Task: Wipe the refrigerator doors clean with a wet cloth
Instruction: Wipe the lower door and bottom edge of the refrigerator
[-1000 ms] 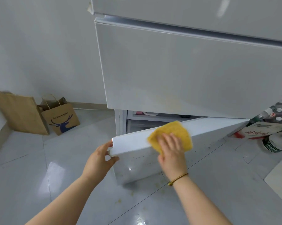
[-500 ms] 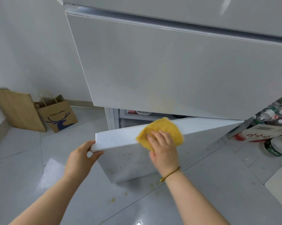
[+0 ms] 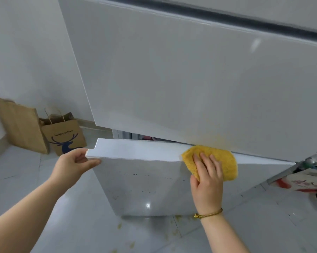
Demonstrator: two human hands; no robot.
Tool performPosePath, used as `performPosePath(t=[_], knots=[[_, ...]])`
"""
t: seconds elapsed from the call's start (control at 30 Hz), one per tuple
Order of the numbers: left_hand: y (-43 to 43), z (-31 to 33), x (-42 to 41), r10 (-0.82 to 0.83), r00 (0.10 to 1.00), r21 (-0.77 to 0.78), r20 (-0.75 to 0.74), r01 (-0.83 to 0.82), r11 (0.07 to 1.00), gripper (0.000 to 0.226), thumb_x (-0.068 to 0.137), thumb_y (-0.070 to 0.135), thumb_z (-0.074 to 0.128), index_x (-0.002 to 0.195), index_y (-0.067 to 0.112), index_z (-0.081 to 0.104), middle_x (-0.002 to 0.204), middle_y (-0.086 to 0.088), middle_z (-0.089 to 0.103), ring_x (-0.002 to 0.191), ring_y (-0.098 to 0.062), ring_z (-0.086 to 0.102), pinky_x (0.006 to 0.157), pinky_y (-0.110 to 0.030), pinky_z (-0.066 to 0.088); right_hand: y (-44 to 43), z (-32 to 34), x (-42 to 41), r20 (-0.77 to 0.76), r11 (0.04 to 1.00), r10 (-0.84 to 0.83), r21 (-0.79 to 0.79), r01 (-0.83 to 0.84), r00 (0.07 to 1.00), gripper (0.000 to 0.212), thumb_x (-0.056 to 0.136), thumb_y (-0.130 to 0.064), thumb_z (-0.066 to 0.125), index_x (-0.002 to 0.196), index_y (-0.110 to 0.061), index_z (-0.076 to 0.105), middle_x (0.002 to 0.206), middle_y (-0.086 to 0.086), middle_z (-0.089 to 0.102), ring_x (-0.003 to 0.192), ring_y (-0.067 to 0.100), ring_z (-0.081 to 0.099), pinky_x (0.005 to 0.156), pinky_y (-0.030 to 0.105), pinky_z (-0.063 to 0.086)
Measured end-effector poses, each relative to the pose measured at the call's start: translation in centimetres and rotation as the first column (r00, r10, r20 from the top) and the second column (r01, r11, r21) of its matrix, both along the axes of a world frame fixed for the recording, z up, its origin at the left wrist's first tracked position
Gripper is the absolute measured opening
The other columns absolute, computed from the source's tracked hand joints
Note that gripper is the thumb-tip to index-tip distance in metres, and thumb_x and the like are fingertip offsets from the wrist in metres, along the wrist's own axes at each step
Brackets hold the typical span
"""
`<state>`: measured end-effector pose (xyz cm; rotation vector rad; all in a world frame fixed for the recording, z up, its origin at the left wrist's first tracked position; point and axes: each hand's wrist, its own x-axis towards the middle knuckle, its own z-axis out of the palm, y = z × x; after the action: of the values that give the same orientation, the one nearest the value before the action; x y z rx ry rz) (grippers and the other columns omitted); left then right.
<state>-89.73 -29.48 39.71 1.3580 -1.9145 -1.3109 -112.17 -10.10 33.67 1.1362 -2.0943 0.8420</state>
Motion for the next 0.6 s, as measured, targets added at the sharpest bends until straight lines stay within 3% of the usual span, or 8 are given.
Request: performPosePath(t=[0.07,0.17,0.23,0.37,0.47,0.6], knots=[[-1.0,-1.3,-0.6,0.026,0.997,-0.039,-0.076,-0.029,0.999,0.019,0.077,0.001,0.066,0.094,0.009,0.063,0.075,0.007,0.065,0.069,-0.001,0.057,0.073,-0.018,0.046,-0.8,-1.0,-0.1,-0.045,0.999,-0.006,-0.055,0.003,0.999,0.037,0.077,-0.009,0.042,0.113,-0.01,0.052,0.105,0.018,0.066,0.11,0.031,0.041,0.104,0.041,0.025],[-2.5,-3.0,-1.2,0.024,0.982,-0.083,-0.186,-0.04,0.996,0.021,0.077,0.004,0.066,0.081,0.024,0.062,0.051,0.026,0.062,0.058,0.006,0.058,0.059,-0.004,0.041,-2.1,-1.8,-0.7,-0.102,0.984,-0.036,-0.175,0.018,0.994,0.033,0.078,-0.008,0.044,0.107,-0.006,0.061,0.107,0.014,0.062,0.107,0.033,0.043,0.097,0.044,0.032],[-3.5,-4.4,-1.7,0.009,0.965,-0.101,-0.262,-0.037,0.994,0.022,0.078,0.006,0.066,0.085,0.026,0.062,0.056,0.031,0.062,0.066,0.005,0.06,0.068,-0.01,0.045,-3.1,-2.7,-0.8,-0.133,0.97,-0.063,-0.242,0.029,0.989,0.032,0.078,-0.008,0.044,0.108,-0.01,0.056,0.111,0.008,0.052,0.107,0.033,0.041,0.097,0.042,0.031],[-5.1,-5.9,-3.0,0.005,0.933,-0.159,-0.36,-0.066,0.985,0.016,0.08,0.012,0.065,0.095,0.019,0.065,0.057,0.026,0.064,0.059,0.01,0.06,0.059,-0.006,0.044,-4.2,-4.6,-1.0,-0.182,0.944,-0.095,-0.329,0.03,0.979,0.032,0.081,-0.01,0.045,0.112,-0.012,0.05,0.116,0.009,0.044,0.11,0.034,0.038,0.105,0.033,0.024],[-6.0,-6.5,-3.4,-0.08,0.909,-0.235,-0.409,-0.02,0.972,0.011,0.081,0.012,0.065,0.078,0.022,0.064,0.05,0.031,0.059,0.052,0.018,0.055,0.05,0.003,0.039,-4.8,-5.6,-1.6,-0.238,0.926,-0.125,-0.376,0.027,0.963,0.031,0.081,-0.01,0.045,0.112,-0.01,0.05,0.116,0.011,0.043,0.111,0.035,0.038,0.106,0.032,0.023],[-6.8,-8.1,-3.4,-0.133,0.875,-0.333,-0.465,-0.033,0.942,0.015,0.081,0.019,0.065,0.073,0.031,0.062,0.054,0.028,0.063,0.053,0.017,0.055,0.06,-0.007,0.044,-5.3,-6.3,-2.1,-0.273,0.911,-0.143,-0.411,0.019,0.951,0.033,0.084,-0.015,0.046,0.116,-0.008,0.049,0.121,0.012,0.045,0.116,0.035,0.035,0.112,0.022,0.015]])
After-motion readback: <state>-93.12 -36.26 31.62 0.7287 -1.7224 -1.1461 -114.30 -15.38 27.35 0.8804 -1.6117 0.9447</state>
